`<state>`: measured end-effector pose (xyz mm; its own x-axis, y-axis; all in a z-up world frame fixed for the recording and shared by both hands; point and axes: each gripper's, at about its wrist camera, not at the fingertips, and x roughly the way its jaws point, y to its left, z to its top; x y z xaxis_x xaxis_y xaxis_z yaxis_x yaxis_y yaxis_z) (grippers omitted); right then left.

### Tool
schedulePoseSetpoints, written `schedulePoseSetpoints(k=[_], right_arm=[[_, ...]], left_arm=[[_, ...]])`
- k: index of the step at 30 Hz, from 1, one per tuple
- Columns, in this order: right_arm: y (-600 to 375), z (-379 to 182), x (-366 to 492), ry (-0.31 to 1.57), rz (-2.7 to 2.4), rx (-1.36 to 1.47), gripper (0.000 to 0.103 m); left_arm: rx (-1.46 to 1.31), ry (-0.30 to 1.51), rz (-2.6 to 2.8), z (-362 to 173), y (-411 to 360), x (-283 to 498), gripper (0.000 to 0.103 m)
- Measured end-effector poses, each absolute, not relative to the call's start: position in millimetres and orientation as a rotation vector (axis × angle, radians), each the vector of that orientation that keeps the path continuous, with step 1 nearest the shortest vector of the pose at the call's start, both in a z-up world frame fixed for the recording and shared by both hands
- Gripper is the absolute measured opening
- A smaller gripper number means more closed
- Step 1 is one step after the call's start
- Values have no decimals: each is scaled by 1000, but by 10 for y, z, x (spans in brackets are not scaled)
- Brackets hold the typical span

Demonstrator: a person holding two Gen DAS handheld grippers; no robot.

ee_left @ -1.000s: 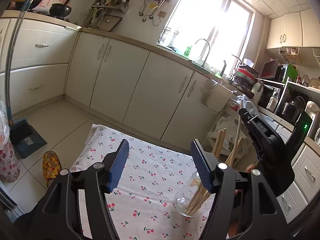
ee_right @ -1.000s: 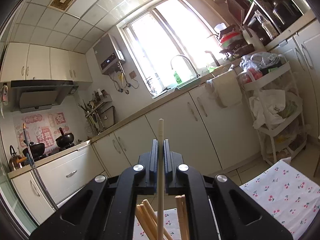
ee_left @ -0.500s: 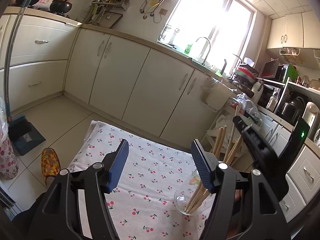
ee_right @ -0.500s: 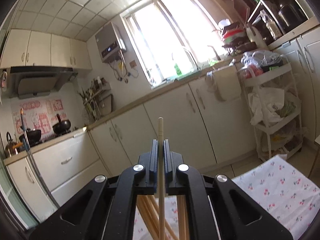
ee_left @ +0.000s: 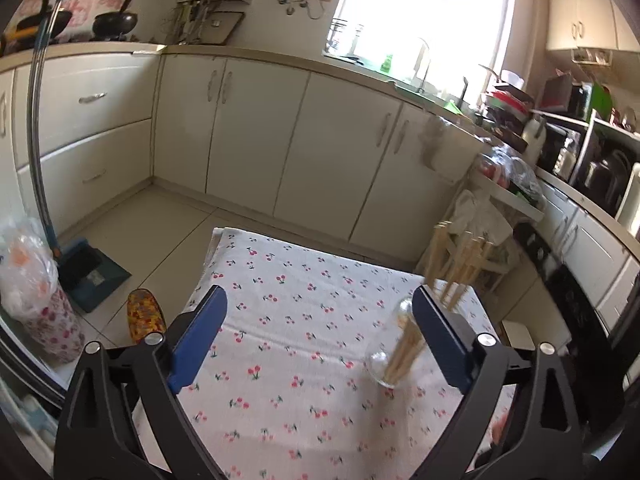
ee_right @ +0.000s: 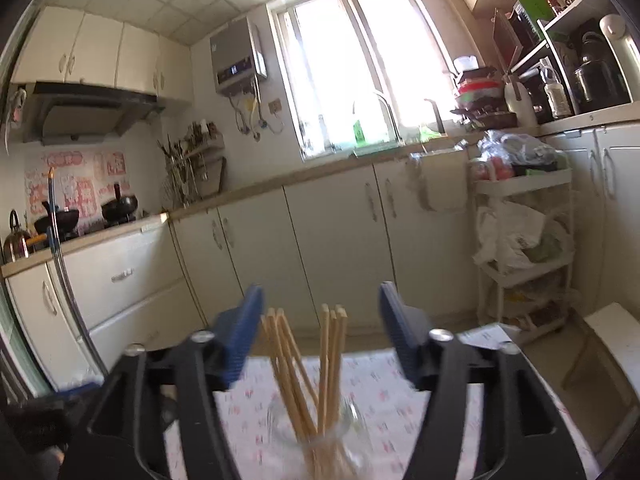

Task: Organize utensils

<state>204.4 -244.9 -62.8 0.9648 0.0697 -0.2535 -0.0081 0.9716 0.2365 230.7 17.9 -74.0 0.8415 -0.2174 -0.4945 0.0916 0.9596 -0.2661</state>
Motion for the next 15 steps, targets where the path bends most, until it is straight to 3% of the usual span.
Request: schedulePoseSetpoints(k=[4,7,15], right_arm=[[-2402,-538,1639,394,31,220,89],[-2340,-449,1301,494,25,202,96],[-2382,-133,474,674,-46,256,96]], left_arm=[[-200,565,-180,-521,150,2040,95],[-162,578,-174,-324,121,1786,95],[-81,610,-122,53,114,949,95]])
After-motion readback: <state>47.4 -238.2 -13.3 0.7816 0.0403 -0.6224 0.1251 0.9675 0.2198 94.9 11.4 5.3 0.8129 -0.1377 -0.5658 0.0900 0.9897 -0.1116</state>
